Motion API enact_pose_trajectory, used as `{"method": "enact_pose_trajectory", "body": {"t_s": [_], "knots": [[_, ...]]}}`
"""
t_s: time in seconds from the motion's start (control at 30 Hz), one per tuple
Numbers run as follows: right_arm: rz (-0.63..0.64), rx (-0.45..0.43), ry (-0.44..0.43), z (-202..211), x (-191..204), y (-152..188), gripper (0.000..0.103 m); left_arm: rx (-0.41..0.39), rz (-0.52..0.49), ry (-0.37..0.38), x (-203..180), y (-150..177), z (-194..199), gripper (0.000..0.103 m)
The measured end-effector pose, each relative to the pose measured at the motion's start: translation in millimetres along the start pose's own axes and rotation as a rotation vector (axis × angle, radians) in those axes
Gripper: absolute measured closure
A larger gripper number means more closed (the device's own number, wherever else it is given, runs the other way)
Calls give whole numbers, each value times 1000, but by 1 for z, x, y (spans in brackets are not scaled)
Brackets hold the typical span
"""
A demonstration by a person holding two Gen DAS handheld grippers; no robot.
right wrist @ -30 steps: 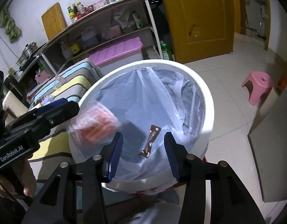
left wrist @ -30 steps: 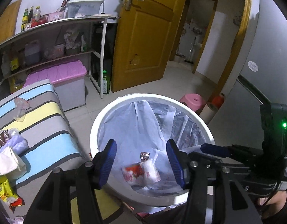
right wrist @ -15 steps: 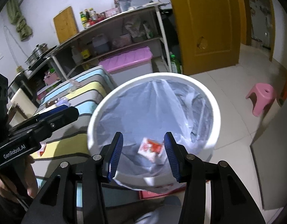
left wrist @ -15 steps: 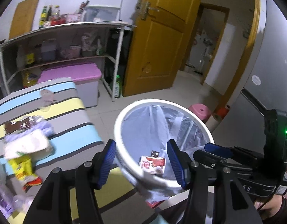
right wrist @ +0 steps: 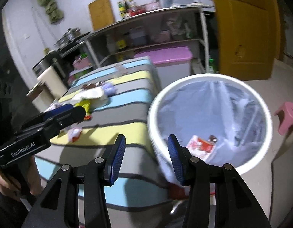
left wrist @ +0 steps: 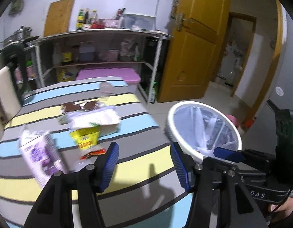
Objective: Collect trash
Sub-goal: 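Move both tools back toward the table items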
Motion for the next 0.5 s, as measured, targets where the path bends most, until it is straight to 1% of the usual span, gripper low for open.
{"method": "enact_pose_trajectory", "body": {"t_s": [0.23, 0.37, 0.5], "knots": [[67, 38, -54, -16, 31, -1, 56, -38, 58, -100, 41, 8, 27, 47], [100, 41, -83, -22, 46, -3, 56, -47, 97, -140, 64, 7, 37, 47], [129, 35, -112, -28, 64, -8, 55, -52, 140, -163, 85, 8, 44, 47]]}}
Point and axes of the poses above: each gripper's, at about its wrist camera, not at the fingertips, and z roughly against the way its jaws point, x to its left, y to its underside, the point moved 2 cm from there along -z, roughly the way its jaws point, and after that the axes turned 13 degrees about z, right-handed, at the moved point
